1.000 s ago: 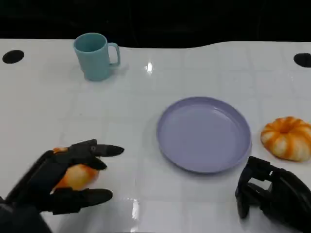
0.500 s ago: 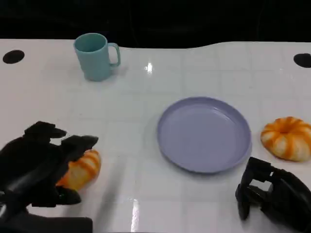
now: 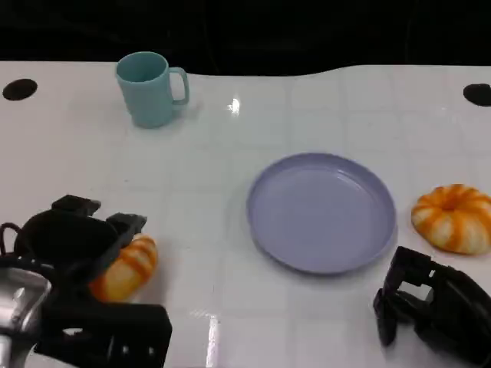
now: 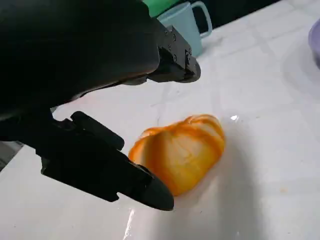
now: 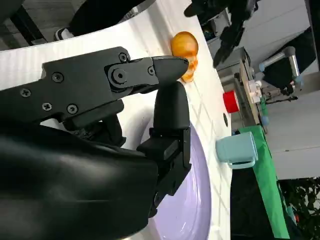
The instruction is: Grasp the bread from the table and place it into the plate.
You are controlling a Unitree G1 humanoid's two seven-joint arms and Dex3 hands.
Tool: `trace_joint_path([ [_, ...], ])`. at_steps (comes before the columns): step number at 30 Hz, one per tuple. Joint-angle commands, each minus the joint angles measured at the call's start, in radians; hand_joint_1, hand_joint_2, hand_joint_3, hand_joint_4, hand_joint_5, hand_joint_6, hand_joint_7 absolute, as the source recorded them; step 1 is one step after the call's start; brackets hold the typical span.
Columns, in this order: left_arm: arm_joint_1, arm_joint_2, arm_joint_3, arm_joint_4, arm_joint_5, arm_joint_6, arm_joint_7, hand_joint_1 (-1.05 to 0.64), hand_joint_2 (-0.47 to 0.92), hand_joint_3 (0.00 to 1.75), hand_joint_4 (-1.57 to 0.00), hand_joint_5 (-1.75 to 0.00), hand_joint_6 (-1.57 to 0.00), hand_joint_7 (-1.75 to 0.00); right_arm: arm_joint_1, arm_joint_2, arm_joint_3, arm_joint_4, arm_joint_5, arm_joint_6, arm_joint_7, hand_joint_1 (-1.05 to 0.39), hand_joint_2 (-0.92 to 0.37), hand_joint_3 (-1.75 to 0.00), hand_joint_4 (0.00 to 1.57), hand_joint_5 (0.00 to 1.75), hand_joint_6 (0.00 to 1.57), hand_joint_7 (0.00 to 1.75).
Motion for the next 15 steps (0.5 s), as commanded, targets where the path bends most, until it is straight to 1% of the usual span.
trace_joint_path([
  [1,-0.086,0.024,-0.049,0.147,-0.011,0.009,0.026,-0.47,0.66,0.01,-0.02,-0.21,-0.20,0.00,0.003,-0.011,-0.003,0.012,-0.005,-0.006,-0.003,-0.59,-0.92,-0.20,0.73,1.75,0.64,1.62],
  [2,-0.108,0.025,-0.063,0.189,-0.015,0.008,0.025,-0.53,0.67,0.01,-0.02,-0.21,-0.19,0.00,0.003,-0.012,-0.002,0.011,-0.007,-0.008,-0.005,-0.59,-0.92,-0.20,0.73,1.75,0.64,1.62],
  [4,-0.155,0.024,-0.091,0.277,-0.026,0.008,0.025,-0.58,0.67,0.01,-0.02,-0.20,-0.19,0.00,0.004,-0.013,0.000,0.011,-0.012,-0.012,-0.009,-0.60,-0.92,-0.21,0.73,1.75,0.64,1.61],
  [8,-0.230,0.018,-0.145,0.441,-0.047,-0.015,0.084,-0.58,0.64,0.00,-0.05,-0.20,-0.21,-0.01,0.004,-0.015,0.003,0.012,-0.015,-0.021,-0.010,-0.60,-0.92,-0.22,0.73,1.75,0.64,1.60],
  [15,-0.326,0.004,-0.230,0.645,-0.084,-0.032,0.123,-0.63,0.71,0.02,-0.08,-0.19,-0.23,-0.01,0.008,-0.019,0.007,0.004,-0.017,-0.011,-0.017,-0.62,-0.92,-0.20,0.72,1.75,0.63,1.61],
])
